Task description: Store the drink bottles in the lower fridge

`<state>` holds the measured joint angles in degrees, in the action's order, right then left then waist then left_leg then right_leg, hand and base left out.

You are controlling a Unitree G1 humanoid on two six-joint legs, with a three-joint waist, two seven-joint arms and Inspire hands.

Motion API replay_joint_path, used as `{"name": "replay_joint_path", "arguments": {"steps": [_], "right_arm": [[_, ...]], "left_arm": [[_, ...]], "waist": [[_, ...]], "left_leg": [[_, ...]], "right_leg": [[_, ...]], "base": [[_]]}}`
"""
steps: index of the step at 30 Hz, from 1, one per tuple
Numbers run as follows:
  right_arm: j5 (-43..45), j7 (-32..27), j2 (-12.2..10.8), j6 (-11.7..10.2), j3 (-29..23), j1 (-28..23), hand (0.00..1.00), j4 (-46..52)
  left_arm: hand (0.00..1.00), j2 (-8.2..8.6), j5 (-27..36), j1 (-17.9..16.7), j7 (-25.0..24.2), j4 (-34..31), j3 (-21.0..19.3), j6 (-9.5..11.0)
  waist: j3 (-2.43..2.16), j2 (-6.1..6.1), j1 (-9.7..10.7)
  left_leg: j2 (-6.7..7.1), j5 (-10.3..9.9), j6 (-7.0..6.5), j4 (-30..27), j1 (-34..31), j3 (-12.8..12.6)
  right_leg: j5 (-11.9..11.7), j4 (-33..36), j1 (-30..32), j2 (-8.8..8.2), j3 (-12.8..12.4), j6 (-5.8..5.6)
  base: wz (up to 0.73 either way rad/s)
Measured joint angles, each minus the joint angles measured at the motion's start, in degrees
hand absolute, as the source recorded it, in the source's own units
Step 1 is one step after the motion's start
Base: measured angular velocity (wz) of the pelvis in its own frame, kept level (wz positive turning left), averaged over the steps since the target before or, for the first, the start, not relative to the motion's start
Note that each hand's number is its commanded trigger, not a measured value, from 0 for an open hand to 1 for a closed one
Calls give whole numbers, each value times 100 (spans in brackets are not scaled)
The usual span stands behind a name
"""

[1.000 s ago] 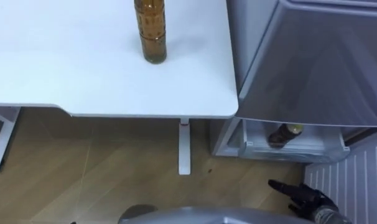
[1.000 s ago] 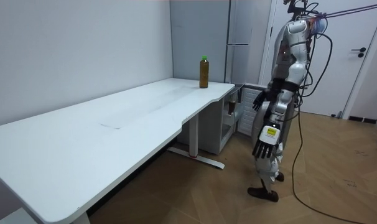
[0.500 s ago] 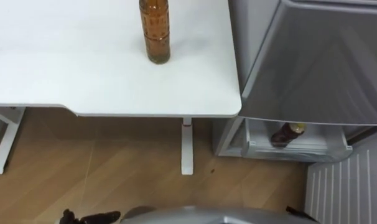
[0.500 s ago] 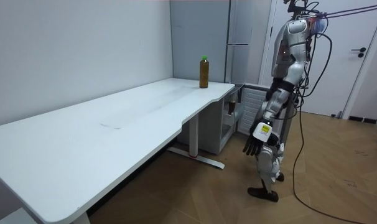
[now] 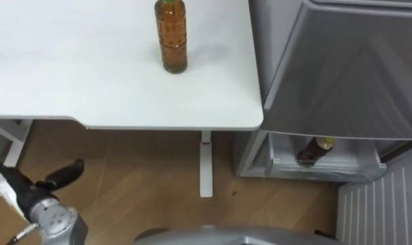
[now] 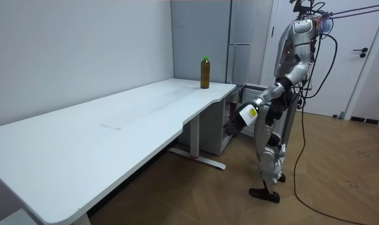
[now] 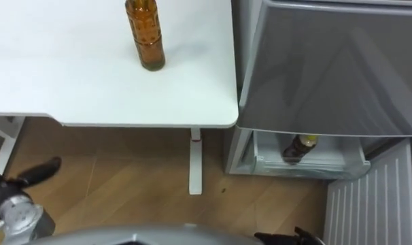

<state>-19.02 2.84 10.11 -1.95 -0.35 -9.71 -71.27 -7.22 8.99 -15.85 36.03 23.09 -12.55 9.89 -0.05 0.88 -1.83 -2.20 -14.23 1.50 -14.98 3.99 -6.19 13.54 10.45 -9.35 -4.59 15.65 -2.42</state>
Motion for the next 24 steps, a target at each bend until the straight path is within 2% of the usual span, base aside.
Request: {"name": "replay_joint_path", "arguments": {"steps": [6,12,16,24], "right_arm": [[-77,104,-15,-60,-34,-46,0,19],[-51,202,-28,-156,-48,-43,0,15],[-42,352,-4,-223,-49,-30,0,-2],[-66,490,-6,-238,-107,-92,0,-2]], "left_arm": [[0,-7,-3,13,214,-1327,65,126],[0,-15,-8,31,56,-2090,229,188],[0,-49,-15,120,-219,-2340,331,191],[0,-48,-61,325,-821,-2361,408,192]], "waist": [[-6,0,0],[2,-17,49],[16,-50,68],[19,-66,184]], "left_leg": [[7,14,6,5,57,14],[5,13,7,15,57,14],[1,12,7,14,53,13],[-18,13,9,57,80,-23]], "right_leg": [[-3,16,-41,4,-5,0],[-3,5,-40,7,-7,0],[-6,17,-35,8,-8,3],[-12,21,-55,35,-121,14]], "base": [[-1],[0],[0],[-3]]}}
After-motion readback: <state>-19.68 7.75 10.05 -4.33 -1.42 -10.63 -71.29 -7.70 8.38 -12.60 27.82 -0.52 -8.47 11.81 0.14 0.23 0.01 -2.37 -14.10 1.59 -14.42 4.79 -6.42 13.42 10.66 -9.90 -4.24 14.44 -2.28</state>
